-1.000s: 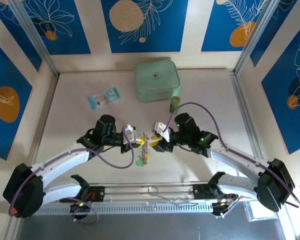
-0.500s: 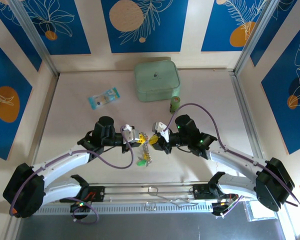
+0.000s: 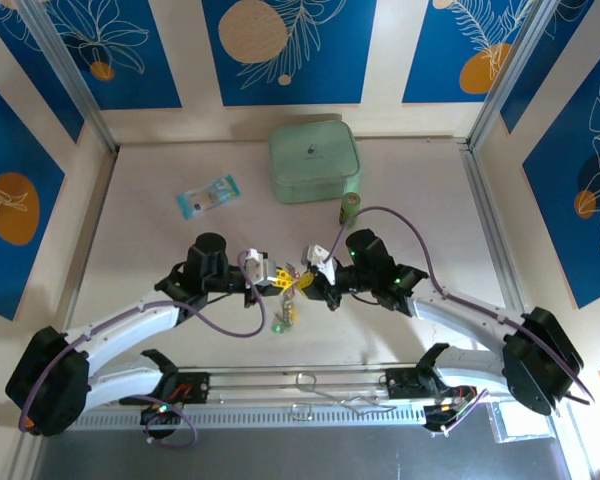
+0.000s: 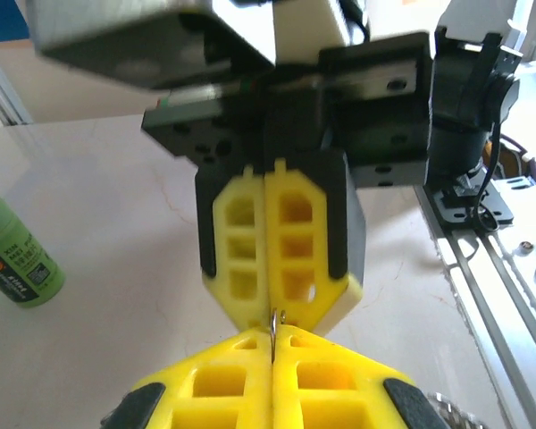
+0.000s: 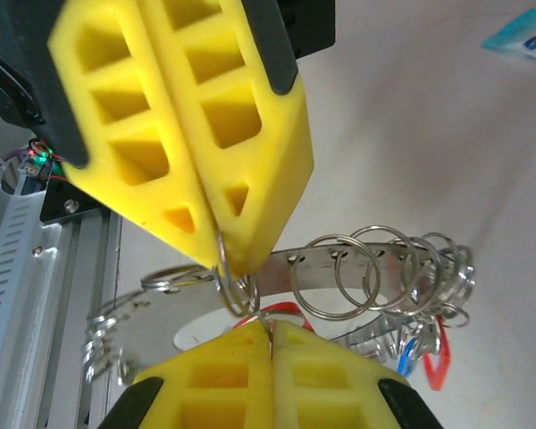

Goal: Put the keys on the keyring

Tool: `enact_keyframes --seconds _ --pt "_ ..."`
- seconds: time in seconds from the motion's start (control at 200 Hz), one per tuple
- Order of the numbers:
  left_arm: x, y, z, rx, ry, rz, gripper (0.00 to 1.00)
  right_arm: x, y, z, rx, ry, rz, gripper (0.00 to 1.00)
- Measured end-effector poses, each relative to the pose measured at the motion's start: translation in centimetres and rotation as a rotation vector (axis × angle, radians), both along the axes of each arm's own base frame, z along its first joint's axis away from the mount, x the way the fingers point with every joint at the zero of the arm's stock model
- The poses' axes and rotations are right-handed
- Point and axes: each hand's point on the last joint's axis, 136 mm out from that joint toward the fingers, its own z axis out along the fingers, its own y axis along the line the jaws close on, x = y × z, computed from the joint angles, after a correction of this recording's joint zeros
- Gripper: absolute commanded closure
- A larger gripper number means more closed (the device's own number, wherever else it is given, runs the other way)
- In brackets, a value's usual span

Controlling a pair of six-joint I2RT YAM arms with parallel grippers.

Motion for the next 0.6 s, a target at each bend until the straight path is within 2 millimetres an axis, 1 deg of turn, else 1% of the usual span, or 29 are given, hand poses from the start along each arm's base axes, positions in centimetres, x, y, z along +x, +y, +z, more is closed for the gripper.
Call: enact_keyframes --seconds 0.05,0.135,0.185,0.305,0.38,0.5,0.6 --pt "-0.1 0.0 0.0 -0.001 0.004 -0.002 1.0 0.0 0.1 0.0 0.002 0.002 0.003 0.92" --pt "-0.1 -0.1 0.3 -0.011 -0.005 -0.008 1.0 0.0 0.0 0.4 0.011 -0.008 -0.003 0.75" --pt "-0.2 -0.1 0.4 -0.016 -0.009 -0.013 1.0 -0.1 -0.2 0.8 0.021 -0.017 -0.007 0.69" --pt "-0.3 -0.2 0.6 -0.024 -0.011 -0.022 1.0 -0.6 -0.7 2.3 0.056 -0.068 -0.006 0.68" --pt "-0.3 -0.2 0.8 -0.032 -0.018 -0.024 1.0 -0.7 -0.7 2.9 0.071 -0.082 -0.004 0.68" --pt "-0.3 -0.3 1.2 -0.045 -0.025 -0.028 1.0 -0.7 -0.5 2.8 0.071 -0.08 0.003 0.7" --pt "-0.2 -0.3 1.3 -0.051 -0.026 -0.027 1.0 -0.7 -0.2 2.5 0.071 -0.077 0.009 0.75"
